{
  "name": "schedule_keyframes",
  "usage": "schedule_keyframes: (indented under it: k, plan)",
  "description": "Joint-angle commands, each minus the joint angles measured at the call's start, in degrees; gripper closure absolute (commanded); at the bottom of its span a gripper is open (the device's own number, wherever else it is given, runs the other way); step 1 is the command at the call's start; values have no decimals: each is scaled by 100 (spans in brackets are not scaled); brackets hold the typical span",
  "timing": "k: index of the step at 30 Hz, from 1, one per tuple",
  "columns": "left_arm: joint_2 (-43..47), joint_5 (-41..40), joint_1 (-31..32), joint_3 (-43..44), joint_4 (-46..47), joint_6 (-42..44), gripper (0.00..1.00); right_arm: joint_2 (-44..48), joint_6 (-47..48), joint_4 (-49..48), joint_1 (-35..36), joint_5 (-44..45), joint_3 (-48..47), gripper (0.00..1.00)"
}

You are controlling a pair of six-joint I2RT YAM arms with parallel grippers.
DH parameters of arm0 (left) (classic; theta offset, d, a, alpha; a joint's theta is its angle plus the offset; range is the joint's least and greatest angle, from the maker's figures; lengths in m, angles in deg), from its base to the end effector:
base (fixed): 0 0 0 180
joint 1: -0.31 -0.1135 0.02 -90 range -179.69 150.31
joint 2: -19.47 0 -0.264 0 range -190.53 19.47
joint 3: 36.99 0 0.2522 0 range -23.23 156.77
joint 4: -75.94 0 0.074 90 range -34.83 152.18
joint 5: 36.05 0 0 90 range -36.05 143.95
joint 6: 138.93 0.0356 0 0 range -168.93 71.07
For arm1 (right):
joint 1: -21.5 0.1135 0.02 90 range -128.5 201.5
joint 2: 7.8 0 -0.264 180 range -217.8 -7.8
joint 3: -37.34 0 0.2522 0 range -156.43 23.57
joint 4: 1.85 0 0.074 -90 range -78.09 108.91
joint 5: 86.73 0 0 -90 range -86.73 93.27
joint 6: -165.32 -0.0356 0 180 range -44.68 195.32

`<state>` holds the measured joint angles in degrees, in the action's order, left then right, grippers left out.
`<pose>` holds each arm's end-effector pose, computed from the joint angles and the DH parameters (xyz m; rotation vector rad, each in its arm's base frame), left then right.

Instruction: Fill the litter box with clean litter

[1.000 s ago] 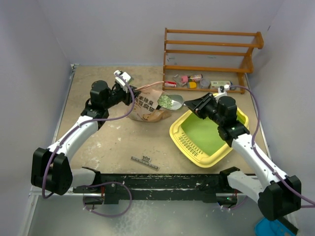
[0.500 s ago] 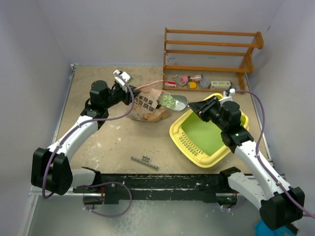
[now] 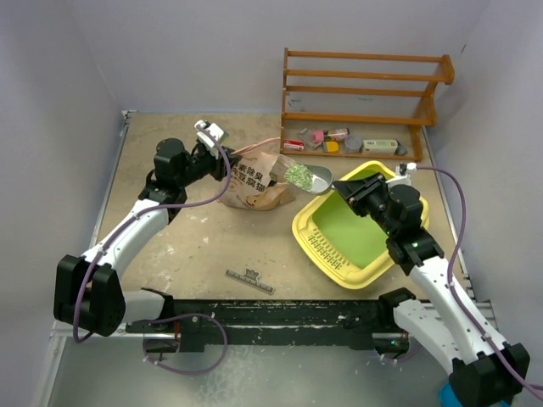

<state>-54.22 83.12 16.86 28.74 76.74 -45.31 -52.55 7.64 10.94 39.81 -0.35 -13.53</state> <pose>0.2825 -0.1021 0.3189 0.6707 1.5791 -0.5984 0.1816 0.0625 0.3135 0.7174 1.6841 1.1527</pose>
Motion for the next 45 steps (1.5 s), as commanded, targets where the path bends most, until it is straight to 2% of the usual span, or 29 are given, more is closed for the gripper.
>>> schedule_keyframes:
  k: [1, 12, 35, 41, 45]
  plan:
    - [195, 56, -27, 233, 459, -79, 67, 326, -217, -313, -25, 329, 14, 100]
    - [179, 38, -42, 233, 442, -56, 67, 710, -145, 126, -20, 630, -107, 100]
    - [54, 103, -66, 238, 433, -77, 67, 2678, 53, 2385, -20, 1906, -353, 100]
    - [7, 209, -66, 256, 450, -131, 67, 2895, 465, 3186, -20, 2116, -712, 100]
    - [-15, 346, -62, 279, 454, -172, 67, 2776, 1064, 3538, -20, 2209, -1031, 100]
